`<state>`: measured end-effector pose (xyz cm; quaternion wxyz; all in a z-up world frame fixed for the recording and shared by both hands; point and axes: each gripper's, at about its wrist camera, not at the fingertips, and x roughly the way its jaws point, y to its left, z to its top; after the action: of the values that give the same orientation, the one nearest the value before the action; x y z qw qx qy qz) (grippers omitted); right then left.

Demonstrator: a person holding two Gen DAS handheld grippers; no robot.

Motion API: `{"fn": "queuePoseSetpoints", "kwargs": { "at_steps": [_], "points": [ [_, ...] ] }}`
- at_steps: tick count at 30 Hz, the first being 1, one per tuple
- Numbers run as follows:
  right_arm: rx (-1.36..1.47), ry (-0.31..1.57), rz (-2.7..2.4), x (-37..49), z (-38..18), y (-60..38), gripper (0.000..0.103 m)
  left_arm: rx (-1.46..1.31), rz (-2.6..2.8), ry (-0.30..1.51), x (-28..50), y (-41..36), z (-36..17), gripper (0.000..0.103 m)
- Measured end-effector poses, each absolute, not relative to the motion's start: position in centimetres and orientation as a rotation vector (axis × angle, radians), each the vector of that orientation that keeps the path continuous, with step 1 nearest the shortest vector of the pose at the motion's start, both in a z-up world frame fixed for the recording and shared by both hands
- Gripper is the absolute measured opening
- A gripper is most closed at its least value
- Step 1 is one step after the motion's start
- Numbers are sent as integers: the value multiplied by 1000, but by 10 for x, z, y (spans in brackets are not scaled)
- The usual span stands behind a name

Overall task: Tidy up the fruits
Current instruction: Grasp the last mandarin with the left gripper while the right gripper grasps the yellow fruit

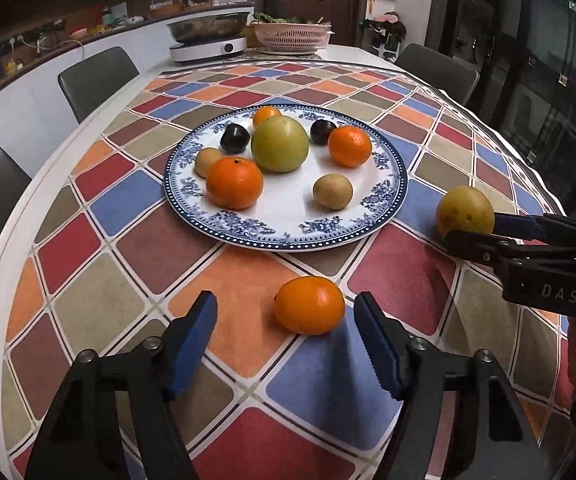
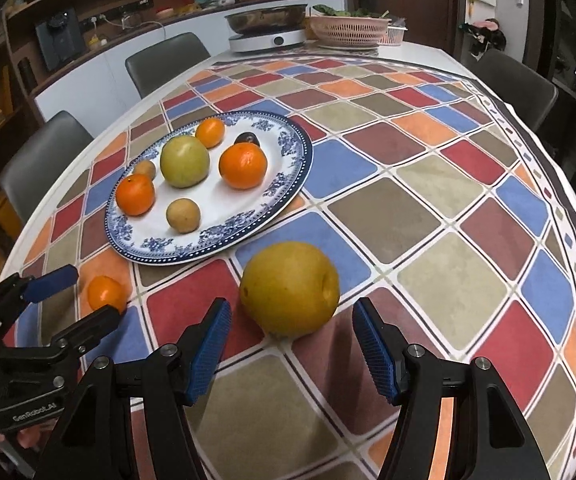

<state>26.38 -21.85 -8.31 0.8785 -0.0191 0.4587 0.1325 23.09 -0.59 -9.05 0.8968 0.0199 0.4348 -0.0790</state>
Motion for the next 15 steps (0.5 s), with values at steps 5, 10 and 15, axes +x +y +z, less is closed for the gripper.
{"fn": "queuePoseSetpoints", "kwargs": {
  "at_steps": [5,10,15],
  "points": [
    [-48,976,295,272,-90,-215,63,28,-175,921,237,-6,-94,58],
    [-67,971,301,274,-91,-213,55,13,-194,926,238,-7,-96,45],
    [-65,964,303,274,-91,-214,53,22,-198,918,239,-9,-95,36]
  ]
}}
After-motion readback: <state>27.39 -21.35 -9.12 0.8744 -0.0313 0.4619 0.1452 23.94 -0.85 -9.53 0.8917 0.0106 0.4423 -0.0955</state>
